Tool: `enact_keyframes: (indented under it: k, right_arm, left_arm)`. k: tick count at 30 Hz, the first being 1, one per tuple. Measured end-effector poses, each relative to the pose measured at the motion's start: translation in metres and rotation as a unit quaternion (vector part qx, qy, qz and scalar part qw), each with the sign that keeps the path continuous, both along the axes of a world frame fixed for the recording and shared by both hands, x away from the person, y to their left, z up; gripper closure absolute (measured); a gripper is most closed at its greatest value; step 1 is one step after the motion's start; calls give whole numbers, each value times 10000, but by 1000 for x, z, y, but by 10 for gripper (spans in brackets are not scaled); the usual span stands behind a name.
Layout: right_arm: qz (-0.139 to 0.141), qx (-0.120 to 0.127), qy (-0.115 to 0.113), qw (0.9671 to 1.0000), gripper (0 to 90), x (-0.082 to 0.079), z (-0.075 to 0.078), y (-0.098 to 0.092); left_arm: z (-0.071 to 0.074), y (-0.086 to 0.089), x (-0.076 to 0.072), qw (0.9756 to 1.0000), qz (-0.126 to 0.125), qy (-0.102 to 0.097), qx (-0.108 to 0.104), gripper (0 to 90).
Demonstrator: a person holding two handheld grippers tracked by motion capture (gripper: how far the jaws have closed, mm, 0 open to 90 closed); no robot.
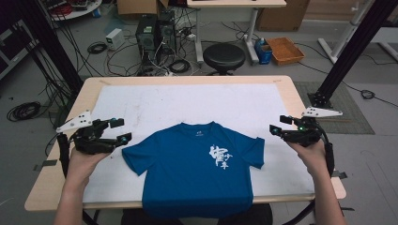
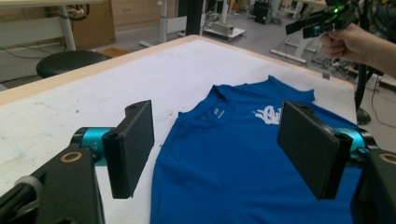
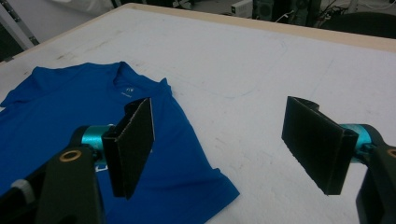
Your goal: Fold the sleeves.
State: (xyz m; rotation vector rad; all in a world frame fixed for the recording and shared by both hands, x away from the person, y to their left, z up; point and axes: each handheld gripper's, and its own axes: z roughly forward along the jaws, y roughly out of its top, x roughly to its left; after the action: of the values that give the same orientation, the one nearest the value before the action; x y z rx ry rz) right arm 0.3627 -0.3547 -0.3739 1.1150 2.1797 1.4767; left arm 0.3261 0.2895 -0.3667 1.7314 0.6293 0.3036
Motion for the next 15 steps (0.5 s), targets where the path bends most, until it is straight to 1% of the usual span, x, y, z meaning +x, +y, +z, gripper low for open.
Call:
enact_keyframes:
  k: [1,2,3,5,6,7,11,13,15]
  right_arm:
    - [-12,9,13,10000,250,0,0,0]
    - [-13,13,6,10000,250,0,0,-1]
    - [-11,3,0,10000,249,0,0,-1]
    - [-14,-19,-13,10000,249,0,0,-1]
    - [-17,-38,-34,10000,249,-1,0,-1]
    - [-27,-47,-44,10000,249,-1,0,-1]
    - [-53,-52,-54,10000,249,-1,0,-1]
    - [-78,-40,-65,9999,249,0,1,-2]
    - [-86,-34,-60,9999,250,0,1,-2]
  left_arm:
    - [-1,0,1,10000,13,11,-8,275]
    - [-2,-1,2,10000,19,40,-70,275]
    - [-2,-1,2,10000,19,40,-70,275]
    - [-5,-1,3,9999,28,-24,-160,275]
    - [-9,-2,3,9998,94,-100,-143,275]
    - [-9,-2,3,9998,94,-100,-143,274]
    - [-15,-1,5,9999,124,-32,-105,275]
    - [-15,1,4,9998,147,-18,-129,275]
    - [-16,4,3,9998,115,43,-137,275]
